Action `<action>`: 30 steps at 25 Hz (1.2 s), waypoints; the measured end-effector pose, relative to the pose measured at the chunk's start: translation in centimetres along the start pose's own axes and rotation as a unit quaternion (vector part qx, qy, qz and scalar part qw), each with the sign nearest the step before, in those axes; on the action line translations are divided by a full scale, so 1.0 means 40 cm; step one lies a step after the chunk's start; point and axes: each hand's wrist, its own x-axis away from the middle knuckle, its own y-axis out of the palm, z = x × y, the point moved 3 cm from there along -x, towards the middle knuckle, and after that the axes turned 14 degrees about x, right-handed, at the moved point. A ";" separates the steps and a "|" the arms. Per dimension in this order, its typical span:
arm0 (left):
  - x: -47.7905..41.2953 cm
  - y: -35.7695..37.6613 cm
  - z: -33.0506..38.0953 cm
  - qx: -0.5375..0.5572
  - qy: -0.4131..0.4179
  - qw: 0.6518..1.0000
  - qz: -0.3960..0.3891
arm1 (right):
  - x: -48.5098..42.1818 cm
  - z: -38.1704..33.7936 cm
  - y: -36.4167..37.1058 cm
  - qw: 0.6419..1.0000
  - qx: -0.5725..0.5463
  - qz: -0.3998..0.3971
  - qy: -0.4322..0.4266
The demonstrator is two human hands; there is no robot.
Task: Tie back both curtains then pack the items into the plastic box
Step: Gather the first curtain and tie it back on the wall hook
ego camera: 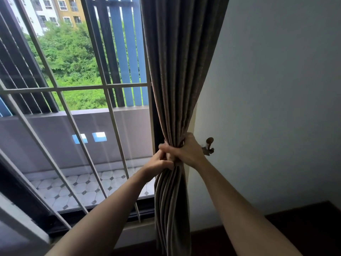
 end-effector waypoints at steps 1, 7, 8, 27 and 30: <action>-0.004 0.002 -0.001 -0.003 -0.011 1.000 -0.015 | -0.004 -0.008 -0.011 0.999 -0.028 -0.017 -0.011; -0.002 0.001 0.000 0.066 -0.059 0.993 -0.073 | 0.006 -0.063 -0.095 0.980 -0.119 -0.147 -0.057; -0.001 -0.002 0.001 0.058 -0.063 0.993 -0.077 | 0.008 -0.071 -0.095 0.976 -0.120 -0.176 -0.051; -0.074 0.056 -0.050 0.049 -0.023 0.999 0.006 | 0.003 -0.055 -0.138 0.957 -0.155 -0.243 -0.036; -0.082 0.062 -0.053 0.057 -0.018 0.998 0.010 | -0.017 -0.037 -0.132 0.959 -0.158 -0.233 -0.036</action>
